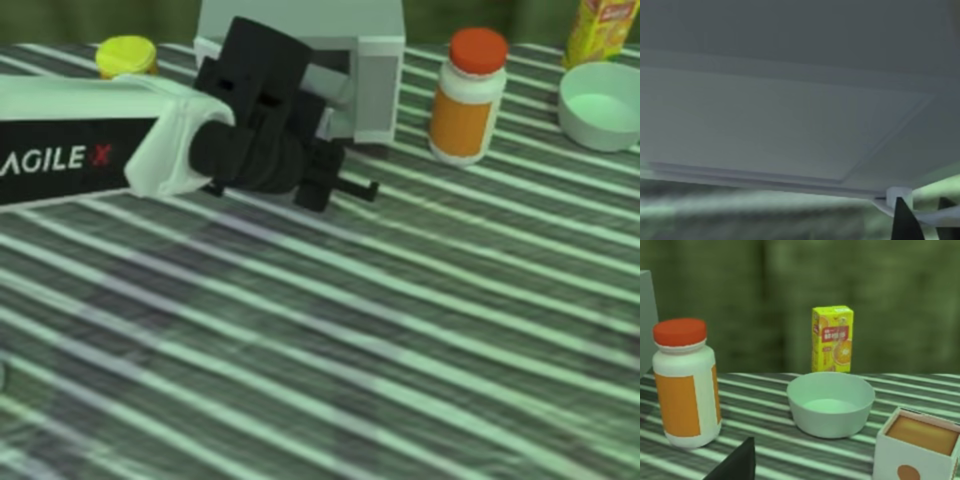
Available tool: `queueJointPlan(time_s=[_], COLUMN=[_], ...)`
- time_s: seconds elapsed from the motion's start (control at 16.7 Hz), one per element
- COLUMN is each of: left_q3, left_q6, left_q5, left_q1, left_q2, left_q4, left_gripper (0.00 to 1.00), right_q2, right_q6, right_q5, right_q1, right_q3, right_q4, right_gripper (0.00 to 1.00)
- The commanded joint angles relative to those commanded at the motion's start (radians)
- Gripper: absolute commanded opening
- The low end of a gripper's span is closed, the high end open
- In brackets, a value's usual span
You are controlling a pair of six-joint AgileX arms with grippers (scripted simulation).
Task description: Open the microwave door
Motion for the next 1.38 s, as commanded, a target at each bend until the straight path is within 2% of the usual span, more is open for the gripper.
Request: queueJointPlan(time_s=[0.18,1.38], left_q3=[-0.018,-0.018], left_q6=[0.028,0.028], left_q5=[0.018,0.018], left_q1=[0.012,0.012], left_q2=[-0.012,-0.012], left_q4=[0.005,0.005], left_gripper=[0.00,0.00], right_q2=[0.000,0.000], right_q6=[0.000,0.000], right_q5=[0.000,0.000], right_q1=[0.000,0.000], right_q3=[0.000,0.000], right_q4=[0.000,0.000], right_gripper=[1.00,1.00])
